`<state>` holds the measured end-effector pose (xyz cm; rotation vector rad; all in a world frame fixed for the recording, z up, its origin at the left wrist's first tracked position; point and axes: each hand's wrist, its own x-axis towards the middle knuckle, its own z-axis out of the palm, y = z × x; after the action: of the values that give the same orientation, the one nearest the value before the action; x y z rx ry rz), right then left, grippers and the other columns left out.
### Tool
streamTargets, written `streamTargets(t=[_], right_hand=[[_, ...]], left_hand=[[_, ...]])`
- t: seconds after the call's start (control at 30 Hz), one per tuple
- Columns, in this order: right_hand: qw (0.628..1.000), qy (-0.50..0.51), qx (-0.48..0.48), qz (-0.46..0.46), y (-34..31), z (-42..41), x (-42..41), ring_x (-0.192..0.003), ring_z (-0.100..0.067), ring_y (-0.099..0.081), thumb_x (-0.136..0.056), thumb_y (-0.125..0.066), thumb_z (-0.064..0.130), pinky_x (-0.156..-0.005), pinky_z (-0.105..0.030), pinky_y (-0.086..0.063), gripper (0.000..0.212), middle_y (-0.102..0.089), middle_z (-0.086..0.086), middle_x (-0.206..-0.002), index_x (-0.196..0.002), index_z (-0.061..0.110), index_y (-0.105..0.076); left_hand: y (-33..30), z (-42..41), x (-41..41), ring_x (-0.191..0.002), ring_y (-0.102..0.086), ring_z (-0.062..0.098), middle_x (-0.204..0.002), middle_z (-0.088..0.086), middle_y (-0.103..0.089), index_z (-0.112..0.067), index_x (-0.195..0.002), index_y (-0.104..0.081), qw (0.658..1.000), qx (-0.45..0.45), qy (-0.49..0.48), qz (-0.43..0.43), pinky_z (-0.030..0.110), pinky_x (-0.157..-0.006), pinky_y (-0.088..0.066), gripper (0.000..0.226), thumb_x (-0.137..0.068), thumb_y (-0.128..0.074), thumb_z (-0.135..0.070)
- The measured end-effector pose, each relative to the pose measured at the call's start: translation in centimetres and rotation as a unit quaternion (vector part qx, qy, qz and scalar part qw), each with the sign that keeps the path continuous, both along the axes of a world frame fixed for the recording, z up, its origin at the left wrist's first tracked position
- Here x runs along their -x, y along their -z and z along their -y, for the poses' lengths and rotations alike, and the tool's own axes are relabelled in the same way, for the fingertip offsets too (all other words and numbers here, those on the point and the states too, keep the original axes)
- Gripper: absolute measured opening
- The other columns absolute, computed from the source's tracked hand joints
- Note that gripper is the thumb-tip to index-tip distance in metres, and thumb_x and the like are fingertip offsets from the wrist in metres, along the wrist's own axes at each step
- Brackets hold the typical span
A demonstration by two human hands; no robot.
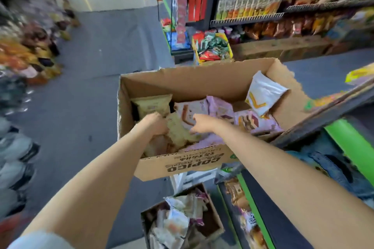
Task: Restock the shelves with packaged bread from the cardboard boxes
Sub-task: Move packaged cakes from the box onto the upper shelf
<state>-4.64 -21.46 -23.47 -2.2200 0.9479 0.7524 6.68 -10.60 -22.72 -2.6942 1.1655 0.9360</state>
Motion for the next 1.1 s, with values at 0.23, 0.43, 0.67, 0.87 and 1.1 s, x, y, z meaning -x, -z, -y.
streamTargets(t=[0.23,0.43,0.67,0.87,1.1], right_hand=[[0.994,0.03,-0.087,-0.06,3.5,0.1,-3.0,-0.133,-0.028,-0.037,-0.099,-0.045,0.031,-0.1,-0.035,-0.038,0.06,-0.028,-0.013,-0.152,-0.146,0.001,-0.022],[0.967,0.207,-0.138,0.045,4.0,1.9,-2.3,-0.111,-0.023,-0.05,-0.068,-0.081,0.044,-0.079,-0.03,-0.041,0.08,-0.054,-0.007,-0.114,-0.128,0.003,-0.047],[0.708,0.519,-0.331,0.346,2.9,3.0,-2.2,-0.103,-0.022,-0.061,-0.075,-0.078,0.017,-0.087,-0.038,-0.051,0.027,-0.067,-0.006,-0.104,-0.094,0.013,-0.059],[0.795,0.489,-0.167,0.317,3.1,3.0,-1.6,-0.099,-0.022,-0.065,-0.059,-0.088,0.026,-0.088,-0.04,-0.053,0.062,-0.067,-0.006,-0.109,-0.111,0.008,-0.06],[0.783,0.455,-0.073,0.419,1.1,4.2,0.1,-0.1,-0.019,-0.063,-0.062,-0.087,0.019,-0.092,-0.037,-0.052,0.056,-0.066,0.001,-0.102,-0.108,0.018,-0.057]], left_hand=[[3.4,-0.9,-2.4,-0.109,-0.059,0.029,-0.123,0.012,-0.058,-0.007,-0.129,-0.048,0.99,-0.035,-0.084,-0.108,0.034,-0.087,-0.05,0.053,-0.086,-0.066,-0.032],[3.9,-1.3,-3.8,-0.101,-0.063,0.028,-0.115,0.01,-0.064,-0.01,-0.122,-0.053,0.965,0.029,-0.15,-0.212,0.042,-0.091,-0.053,0.057,-0.076,-0.076,-0.035],[3.1,1.3,-3.4,-0.085,-0.063,0.015,-0.1,0.002,-0.066,-0.01,-0.12,-0.06,0.861,0.251,-0.295,-0.328,0.025,-0.065,-0.049,0.046,-0.086,-0.064,-0.04],[5.1,2.6,-3.0,-0.122,-0.046,0.031,-0.134,0.014,-0.045,-0.002,-0.133,-0.042,0.883,0.226,-0.393,-0.121,0.035,-0.101,-0.04,0.056,-0.089,-0.061,-0.03],[7.5,1.9,-5.6,-0.132,-0.04,0.03,-0.146,0.012,-0.039,-0.01,-0.149,-0.013,0.802,0.31,-0.471,-0.197,0.04,-0.108,-0.035,0.099,-0.073,-0.078,-0.008]])
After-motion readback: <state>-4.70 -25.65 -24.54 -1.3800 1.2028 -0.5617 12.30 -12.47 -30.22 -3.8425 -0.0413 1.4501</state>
